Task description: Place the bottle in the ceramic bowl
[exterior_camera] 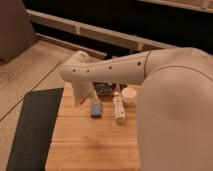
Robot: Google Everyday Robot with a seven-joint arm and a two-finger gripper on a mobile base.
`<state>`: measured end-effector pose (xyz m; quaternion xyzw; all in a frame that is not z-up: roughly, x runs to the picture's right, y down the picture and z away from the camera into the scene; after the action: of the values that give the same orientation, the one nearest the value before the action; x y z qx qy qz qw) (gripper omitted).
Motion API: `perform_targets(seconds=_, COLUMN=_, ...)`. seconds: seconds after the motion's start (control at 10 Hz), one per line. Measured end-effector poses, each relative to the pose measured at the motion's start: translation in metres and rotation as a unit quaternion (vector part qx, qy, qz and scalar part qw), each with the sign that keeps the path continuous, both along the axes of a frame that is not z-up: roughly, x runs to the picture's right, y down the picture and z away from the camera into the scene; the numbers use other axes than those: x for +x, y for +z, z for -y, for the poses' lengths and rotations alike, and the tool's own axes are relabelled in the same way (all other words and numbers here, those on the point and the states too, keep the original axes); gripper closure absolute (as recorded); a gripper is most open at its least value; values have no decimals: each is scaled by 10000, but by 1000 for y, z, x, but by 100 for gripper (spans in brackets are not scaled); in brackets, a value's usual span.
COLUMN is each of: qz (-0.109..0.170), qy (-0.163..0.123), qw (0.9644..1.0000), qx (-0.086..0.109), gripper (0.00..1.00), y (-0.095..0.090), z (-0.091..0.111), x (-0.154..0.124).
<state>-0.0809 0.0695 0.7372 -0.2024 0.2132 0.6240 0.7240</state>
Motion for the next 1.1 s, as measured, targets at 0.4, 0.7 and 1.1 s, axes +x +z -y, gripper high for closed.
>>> perform_targets(seconds=0.4, qz=-43, qy=258, qw=9995, qx=186, gripper=35, y=6, z=-4, x=51)
perform_targets(seconds=0.7, qz=-124, qy=522, qw=9984, qx=200, gripper=35, y=4, z=-9, x=91)
perform_targets(seconds=1.1, qz=-281, qy=670, qw=9972, qx=201, gripper=35, y=1, z=-7, x=117)
